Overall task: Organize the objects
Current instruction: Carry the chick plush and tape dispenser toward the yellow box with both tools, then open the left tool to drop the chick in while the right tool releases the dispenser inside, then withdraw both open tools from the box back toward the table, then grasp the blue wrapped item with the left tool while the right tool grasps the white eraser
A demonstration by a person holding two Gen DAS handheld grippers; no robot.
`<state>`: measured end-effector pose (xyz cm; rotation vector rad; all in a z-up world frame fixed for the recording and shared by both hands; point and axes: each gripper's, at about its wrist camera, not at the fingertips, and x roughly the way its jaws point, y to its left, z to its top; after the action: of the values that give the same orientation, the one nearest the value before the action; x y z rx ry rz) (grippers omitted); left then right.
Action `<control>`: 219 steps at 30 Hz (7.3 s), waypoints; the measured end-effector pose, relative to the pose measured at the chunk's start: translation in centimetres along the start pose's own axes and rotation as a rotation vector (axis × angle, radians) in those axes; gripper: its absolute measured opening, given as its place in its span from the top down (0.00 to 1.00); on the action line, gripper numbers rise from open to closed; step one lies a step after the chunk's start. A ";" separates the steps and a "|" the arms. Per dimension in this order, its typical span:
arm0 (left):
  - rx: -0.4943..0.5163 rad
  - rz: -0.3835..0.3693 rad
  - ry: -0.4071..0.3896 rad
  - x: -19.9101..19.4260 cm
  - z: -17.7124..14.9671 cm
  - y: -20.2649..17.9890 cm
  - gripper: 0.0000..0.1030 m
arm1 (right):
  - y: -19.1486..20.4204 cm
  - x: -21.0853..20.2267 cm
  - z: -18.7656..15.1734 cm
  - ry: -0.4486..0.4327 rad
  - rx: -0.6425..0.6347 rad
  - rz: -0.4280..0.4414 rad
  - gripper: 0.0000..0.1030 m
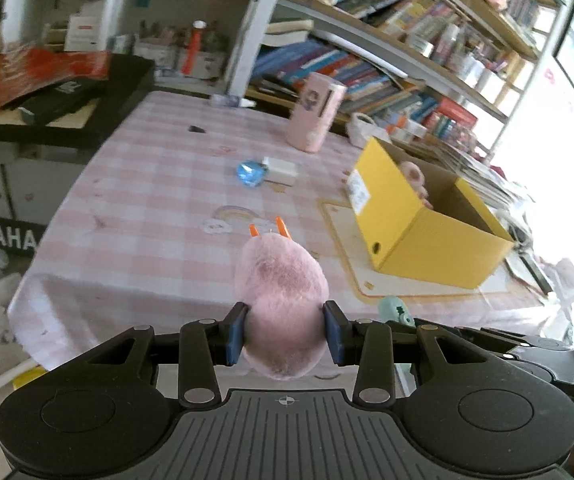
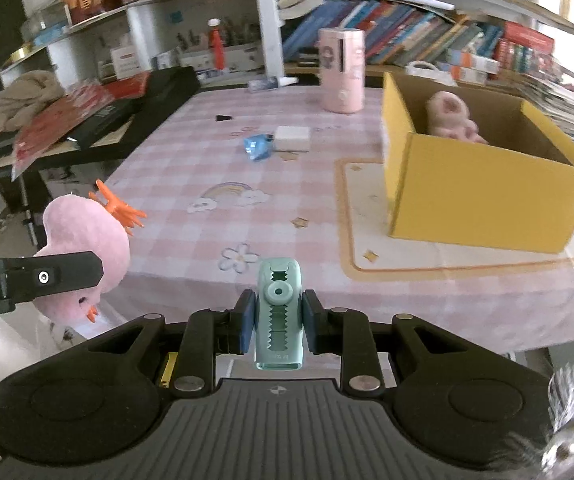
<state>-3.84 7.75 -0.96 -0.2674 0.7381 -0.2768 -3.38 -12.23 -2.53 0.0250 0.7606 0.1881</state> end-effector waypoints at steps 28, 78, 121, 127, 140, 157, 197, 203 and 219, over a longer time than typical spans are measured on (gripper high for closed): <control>0.165 -0.208 0.052 4.5 0.8 -8.2 0.63 | -9.2 -4.0 -2.1 -0.026 0.210 -0.236 0.77; 0.215 -0.072 -0.072 18.3 9.5 -19.4 0.63 | -25.2 4.9 13.1 -0.155 0.063 -0.137 0.77; 0.204 0.057 -0.101 19.5 8.9 -21.8 0.28 | -26.4 10.8 12.8 0.009 -0.051 -0.010 0.61; 0.193 0.048 -0.143 17.8 8.5 -21.2 0.20 | -26.0 8.5 12.3 -0.068 -0.028 -0.058 0.49; 0.178 -0.001 -0.196 13.4 7.0 -18.3 0.13 | -23.3 3.0 10.3 -0.219 0.057 -0.237 0.20; 0.215 0.083 -0.071 9.0 2.7 -13.3 0.06 | -17.4 -1.5 3.4 -0.134 0.216 -0.376 0.00; 0.144 0.266 -0.034 2.0 0.1 -2.8 0.03 | -2.7 0.7 0.7 0.022 0.026 -0.160 0.00; 0.105 0.306 -0.047 1.4 0.6 -1.1 0.03 | -0.6 1.6 1.6 0.020 -0.028 -0.104 0.00; 0.083 0.335 -0.043 4.5 3.2 0.6 0.03 | -0.3 6.3 4.7 0.041 -0.041 -0.070 0.04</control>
<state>1.66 7.22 -1.66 -0.0680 0.7148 0.0158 4.35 -11.15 -3.42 -0.0445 0.7969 0.1380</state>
